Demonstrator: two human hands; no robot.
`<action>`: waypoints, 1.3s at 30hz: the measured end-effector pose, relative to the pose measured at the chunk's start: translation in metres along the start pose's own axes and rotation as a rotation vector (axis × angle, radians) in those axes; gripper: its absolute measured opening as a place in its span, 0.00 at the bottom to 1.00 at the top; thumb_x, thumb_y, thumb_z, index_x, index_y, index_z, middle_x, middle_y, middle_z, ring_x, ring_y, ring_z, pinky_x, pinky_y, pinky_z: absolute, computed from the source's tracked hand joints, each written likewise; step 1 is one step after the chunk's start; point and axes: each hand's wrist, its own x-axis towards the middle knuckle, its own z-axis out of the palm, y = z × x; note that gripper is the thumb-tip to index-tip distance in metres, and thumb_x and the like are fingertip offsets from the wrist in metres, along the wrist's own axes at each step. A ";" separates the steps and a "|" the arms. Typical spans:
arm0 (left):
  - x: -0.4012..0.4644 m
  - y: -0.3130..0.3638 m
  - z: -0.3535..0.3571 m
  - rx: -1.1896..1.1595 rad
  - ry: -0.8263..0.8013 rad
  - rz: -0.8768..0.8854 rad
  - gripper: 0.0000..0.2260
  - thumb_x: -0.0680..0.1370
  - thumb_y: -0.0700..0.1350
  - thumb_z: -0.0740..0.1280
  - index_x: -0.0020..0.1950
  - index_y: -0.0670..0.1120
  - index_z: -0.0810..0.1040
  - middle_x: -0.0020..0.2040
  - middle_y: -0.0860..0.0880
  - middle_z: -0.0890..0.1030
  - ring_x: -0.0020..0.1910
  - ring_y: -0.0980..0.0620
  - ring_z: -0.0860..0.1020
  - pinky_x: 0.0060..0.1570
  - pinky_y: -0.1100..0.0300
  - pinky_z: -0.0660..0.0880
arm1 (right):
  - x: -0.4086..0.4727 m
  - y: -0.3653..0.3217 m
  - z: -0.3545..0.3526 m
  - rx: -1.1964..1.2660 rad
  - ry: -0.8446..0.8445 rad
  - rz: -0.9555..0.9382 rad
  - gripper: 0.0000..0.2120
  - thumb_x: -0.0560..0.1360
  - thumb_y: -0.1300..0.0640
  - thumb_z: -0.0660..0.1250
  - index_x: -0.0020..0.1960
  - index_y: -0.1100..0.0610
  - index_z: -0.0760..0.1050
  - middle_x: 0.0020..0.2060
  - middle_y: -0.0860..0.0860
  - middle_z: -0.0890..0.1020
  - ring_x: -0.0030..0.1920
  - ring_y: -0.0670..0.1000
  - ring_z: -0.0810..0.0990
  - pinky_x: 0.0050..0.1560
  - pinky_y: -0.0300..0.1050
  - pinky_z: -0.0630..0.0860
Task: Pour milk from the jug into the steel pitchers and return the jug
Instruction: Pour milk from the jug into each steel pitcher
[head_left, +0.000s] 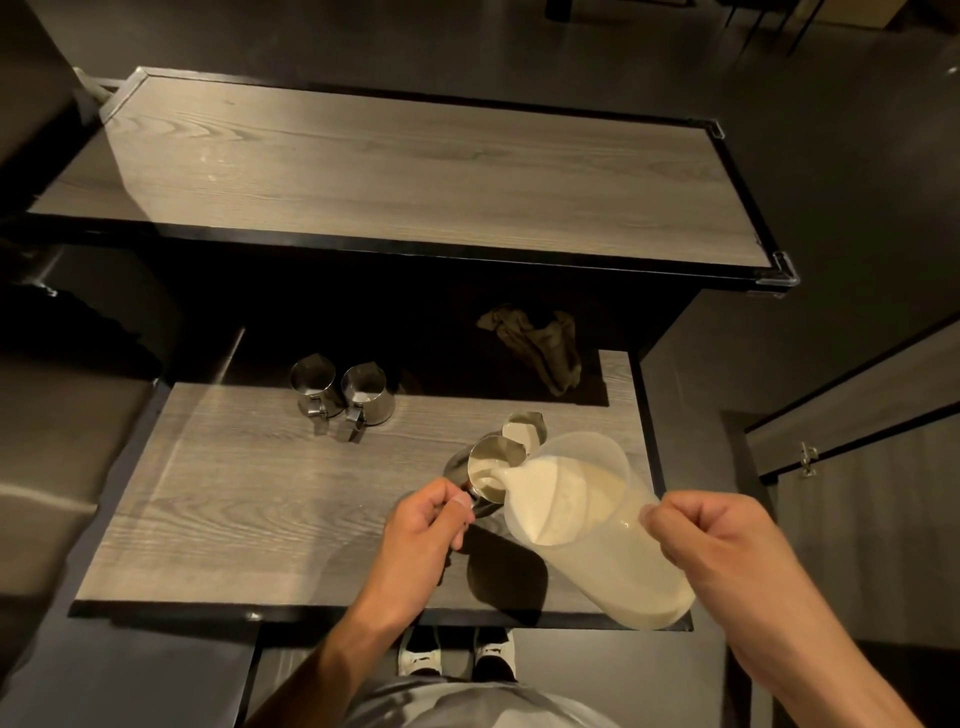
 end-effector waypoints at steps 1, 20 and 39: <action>0.000 0.000 0.000 0.000 0.003 -0.003 0.11 0.70 0.55 0.63 0.34 0.49 0.75 0.28 0.50 0.71 0.33 0.48 0.70 0.41 0.55 0.69 | 0.000 0.000 0.000 0.000 0.002 0.000 0.20 0.73 0.58 0.66 0.23 0.56 0.70 0.20 0.43 0.71 0.32 0.49 0.71 0.30 0.38 0.70; 0.000 -0.001 -0.001 -0.004 0.009 -0.062 0.11 0.79 0.40 0.62 0.37 0.45 0.76 0.28 0.49 0.72 0.33 0.46 0.70 0.41 0.52 0.68 | -0.001 -0.005 0.004 -0.044 0.004 0.032 0.17 0.73 0.58 0.66 0.27 0.62 0.72 0.27 0.51 0.74 0.35 0.51 0.72 0.36 0.44 0.70; 0.010 0.000 -0.002 0.012 0.000 -0.035 0.11 0.79 0.40 0.62 0.36 0.45 0.75 0.29 0.48 0.72 0.34 0.50 0.73 0.38 0.67 0.71 | 0.008 -0.007 0.006 -0.047 0.027 0.045 0.18 0.74 0.58 0.66 0.26 0.60 0.73 0.26 0.52 0.74 0.35 0.51 0.73 0.36 0.42 0.70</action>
